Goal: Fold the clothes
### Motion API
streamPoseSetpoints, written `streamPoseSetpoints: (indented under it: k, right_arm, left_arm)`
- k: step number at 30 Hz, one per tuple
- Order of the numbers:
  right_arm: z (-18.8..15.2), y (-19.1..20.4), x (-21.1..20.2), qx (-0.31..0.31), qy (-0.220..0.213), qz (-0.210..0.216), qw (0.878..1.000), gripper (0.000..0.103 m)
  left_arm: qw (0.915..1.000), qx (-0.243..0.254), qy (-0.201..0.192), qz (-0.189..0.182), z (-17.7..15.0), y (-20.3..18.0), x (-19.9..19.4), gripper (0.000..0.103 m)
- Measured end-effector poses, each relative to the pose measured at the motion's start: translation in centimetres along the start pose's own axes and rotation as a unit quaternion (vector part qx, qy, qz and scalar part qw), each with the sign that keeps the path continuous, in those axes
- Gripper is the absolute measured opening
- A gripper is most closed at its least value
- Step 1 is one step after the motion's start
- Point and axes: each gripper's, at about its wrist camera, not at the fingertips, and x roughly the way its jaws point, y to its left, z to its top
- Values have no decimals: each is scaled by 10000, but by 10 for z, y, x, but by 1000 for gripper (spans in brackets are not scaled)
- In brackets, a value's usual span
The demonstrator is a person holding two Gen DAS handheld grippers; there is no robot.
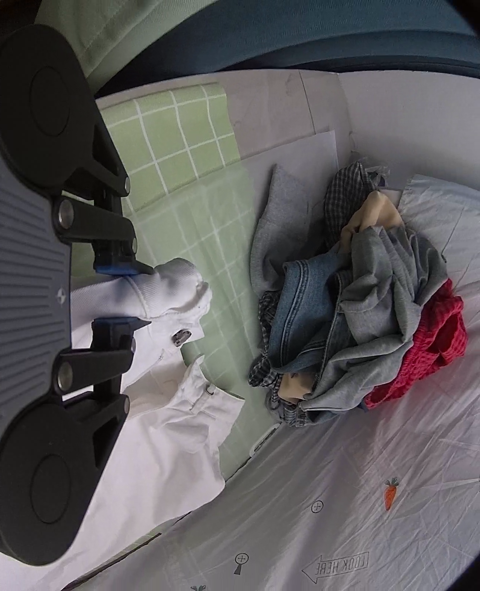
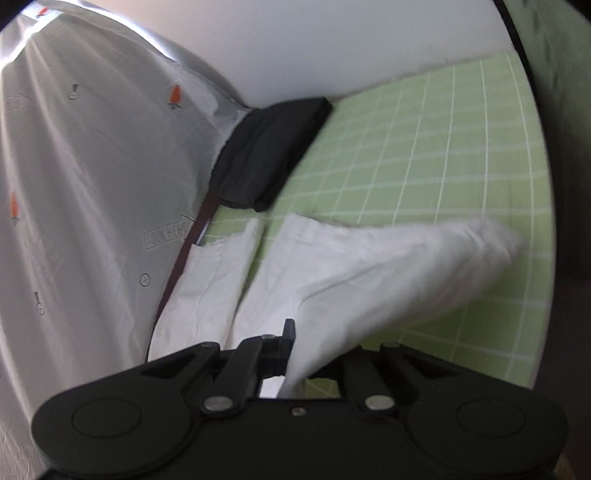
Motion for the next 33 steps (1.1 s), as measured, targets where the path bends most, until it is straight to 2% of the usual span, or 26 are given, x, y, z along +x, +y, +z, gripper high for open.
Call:
streamPoseSetpoints:
  k: [3, 8, 11, 13, 16, 19, 21, 23, 25, 27, 33]
  right_arm:
    - [15, -2, -32, -21, -73, 68, 9999, 3]
    - [44, 19, -67, -347, -226, 414, 9983, 3]
    - [50, 35, -56, -771, -277, 511, 9953, 3]
    - [49, 41, -42, -852, -226, 380, 9954, 3]
    - [51, 47, -34, -593, -212, 620, 9961, 3]
    - [56, 75, -42, -1194, -408, 771, 9890, 3]
    - [68, 90, -47, -1124, -541, 1156, 9854, 3]
    - [77, 106, -48, -1241, -728, 1388, 9798, 3]
    - [81, 123, -42, -1597, -895, 1341, 9739, 3]
    - [83, 135, -33, -1836, -986, 1275, 9697, 3]
    - [72, 136, 20, -1670, -559, 802, 9811, 3]
  left_arm:
    - [9998, -142, -111, -58, 6, 15, -37, 22]
    - [9986, 37, -521, -113, 28, 11, -93, 22]
    - [9988, -174, -459, -35, 30, 8, -85, 22]
    - [9982, -515, -309, 12, 27, 9, -79, 22]
    - [9973, -613, -375, -165, 28, 4, -88, 22]
    - [9968, -527, -524, -309, 37, -9, -100, 21]
    - [9942, -528, -724, -597, 47, -21, -109, 21]
    - [9940, -555, -756, -570, 53, -31, -101, 22]
    - [9937, -582, -787, -542, 59, -41, -94, 22]
    - [9934, -899, -548, -464, 57, -40, -78, 22]
    - [9945, -1016, -216, -132, 45, -48, -35, 22]
